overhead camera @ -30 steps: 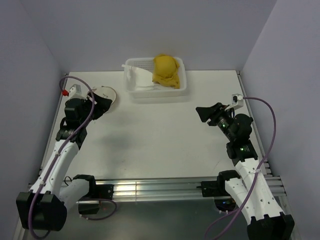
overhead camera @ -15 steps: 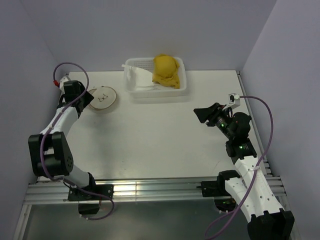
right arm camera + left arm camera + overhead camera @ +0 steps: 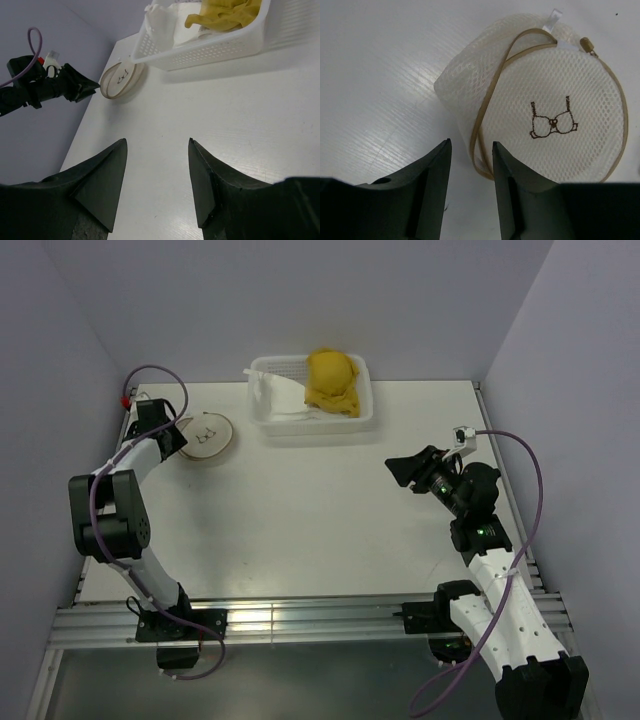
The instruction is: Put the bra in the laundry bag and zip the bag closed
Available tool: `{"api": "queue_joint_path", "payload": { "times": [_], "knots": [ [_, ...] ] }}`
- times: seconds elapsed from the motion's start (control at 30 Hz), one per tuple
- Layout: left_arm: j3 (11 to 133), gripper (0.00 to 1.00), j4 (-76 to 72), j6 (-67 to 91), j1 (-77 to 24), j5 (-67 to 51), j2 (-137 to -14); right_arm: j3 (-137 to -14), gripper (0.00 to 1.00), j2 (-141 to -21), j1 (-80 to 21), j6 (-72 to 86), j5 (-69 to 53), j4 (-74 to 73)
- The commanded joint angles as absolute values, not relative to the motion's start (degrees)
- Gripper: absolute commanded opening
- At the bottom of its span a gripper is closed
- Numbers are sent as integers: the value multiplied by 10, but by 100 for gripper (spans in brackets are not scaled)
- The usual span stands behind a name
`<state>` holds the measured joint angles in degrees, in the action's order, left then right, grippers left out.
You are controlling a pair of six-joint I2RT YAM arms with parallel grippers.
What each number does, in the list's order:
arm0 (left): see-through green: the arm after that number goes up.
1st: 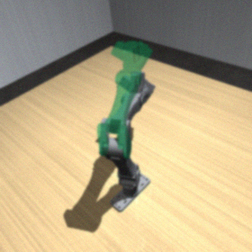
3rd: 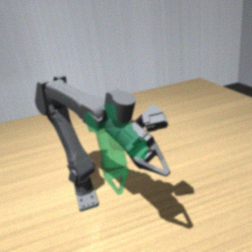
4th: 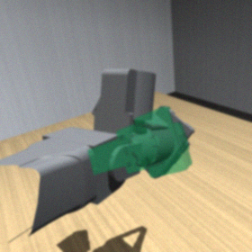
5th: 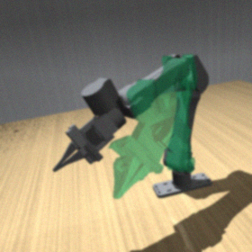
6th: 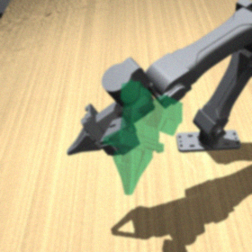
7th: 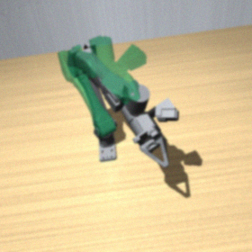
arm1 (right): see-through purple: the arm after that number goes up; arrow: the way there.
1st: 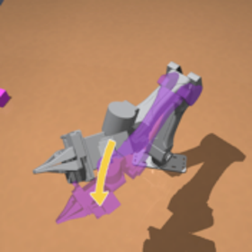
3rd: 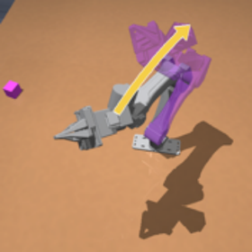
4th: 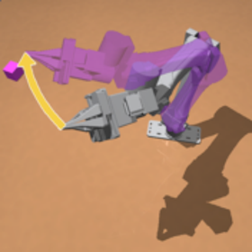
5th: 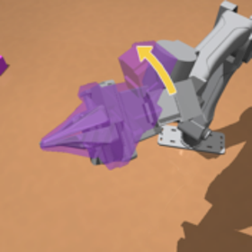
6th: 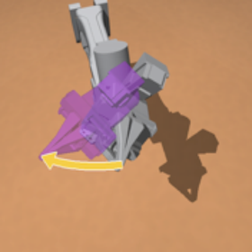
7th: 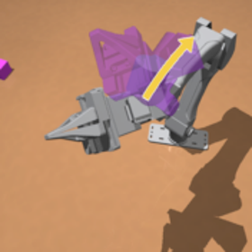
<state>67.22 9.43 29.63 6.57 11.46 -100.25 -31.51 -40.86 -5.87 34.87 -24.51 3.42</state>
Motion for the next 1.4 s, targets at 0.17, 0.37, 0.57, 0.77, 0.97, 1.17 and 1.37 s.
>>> {"api": "queue_joint_path", "payload": {
  "times": [0.17,0.37,0.57,0.77,0.97,1.17,1.37],
  "knots": [
    [700,23,101,275,66,120,-1030,-338,59,-408,-64,347,-258,55],
    [675,0,115,300,56,85,-1006,-339,59,-415,-67,347,-260,60],
    [560,0,93,363,-8,33,-866,-345,59,-427,-97,333,-271,69],
    [458,0,98,400,-137,4,-741,-397,56,-481,-236,240,-222,12],
    [321,0,70,451,-213,-60,-582,-431,48,-545,-336,187,-188,-7],
    [213,0,56,470,-264,-105,-436,-447,41,-585,-399,158,-162,-3],
    [170,12,141,523,-280,-36,-359,-511,41,-691,-503,103,-114,10]
  ]
}}
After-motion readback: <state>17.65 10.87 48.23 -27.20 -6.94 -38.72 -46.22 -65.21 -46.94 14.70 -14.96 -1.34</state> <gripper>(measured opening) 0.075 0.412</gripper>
